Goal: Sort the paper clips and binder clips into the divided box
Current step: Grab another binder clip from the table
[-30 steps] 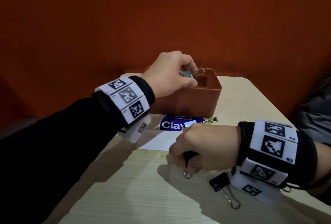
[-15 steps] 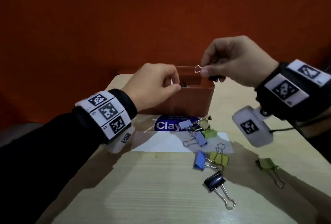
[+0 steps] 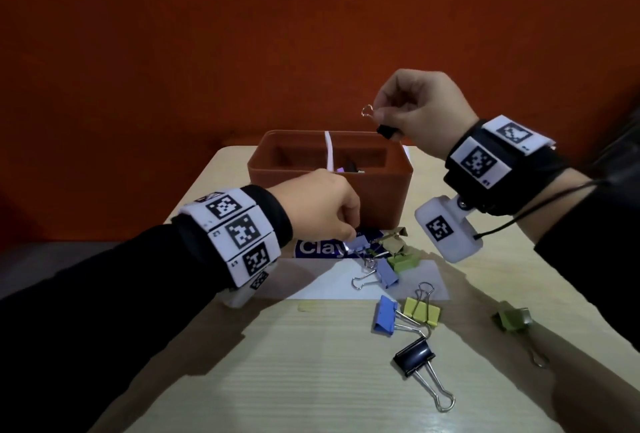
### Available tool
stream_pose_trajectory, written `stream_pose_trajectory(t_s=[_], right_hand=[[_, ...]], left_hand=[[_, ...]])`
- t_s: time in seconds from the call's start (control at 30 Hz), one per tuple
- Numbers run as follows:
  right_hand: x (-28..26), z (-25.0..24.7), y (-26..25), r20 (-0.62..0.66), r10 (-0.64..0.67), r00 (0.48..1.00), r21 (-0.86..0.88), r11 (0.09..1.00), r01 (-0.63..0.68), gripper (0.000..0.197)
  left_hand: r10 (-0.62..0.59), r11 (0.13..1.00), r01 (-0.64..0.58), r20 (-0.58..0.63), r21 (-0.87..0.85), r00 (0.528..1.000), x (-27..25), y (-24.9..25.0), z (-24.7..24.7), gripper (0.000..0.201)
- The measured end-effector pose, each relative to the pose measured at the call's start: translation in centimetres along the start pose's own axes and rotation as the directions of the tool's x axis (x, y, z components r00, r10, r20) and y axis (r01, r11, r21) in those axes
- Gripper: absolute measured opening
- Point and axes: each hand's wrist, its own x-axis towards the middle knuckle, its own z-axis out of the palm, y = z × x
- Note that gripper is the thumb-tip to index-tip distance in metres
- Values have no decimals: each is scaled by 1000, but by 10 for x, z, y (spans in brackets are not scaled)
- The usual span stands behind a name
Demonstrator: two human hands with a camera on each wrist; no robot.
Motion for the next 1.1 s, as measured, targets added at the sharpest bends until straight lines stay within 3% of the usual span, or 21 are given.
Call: stream_pose_trajectory(t_s=[0.1, 0.23, 0.3, 0.47, 0.57, 0.77, 1.1], right_hand=[[-4, 0, 6, 210, -2, 978, -224, 973, 50, 17], [-20, -10, 0, 205, -87, 975, -282, 949, 144, 15], [-30, -14, -3, 276, -97, 956, -285, 942, 178, 10], [-53, -5, 9, 577, 26, 817, -423, 864, 272, 10], [-61, 3, 18, 668, 70, 741, -505, 774, 382, 27], [-67, 11, 18, 763, 146, 630, -528, 702, 477, 54], [-65, 22, 18, 787, 149, 598, -490, 740, 460, 50]], left_hand=[[27, 999, -29, 63, 40, 998, 3, 6, 1, 27], [29, 989, -52, 163, 140, 986, 5, 11, 5, 37], [35, 982, -65, 170, 177, 985, 8, 12, 7, 36], [5, 978, -40, 169, 205, 986, 7, 11, 10, 30], [0, 979, -32, 155, 203, 988, 5, 11, 10, 29], [-8, 982, -20, 152, 185, 988, 6, 11, 7, 32], [-25, 988, -3, 184, 151, 983, 7, 14, 8, 28]])
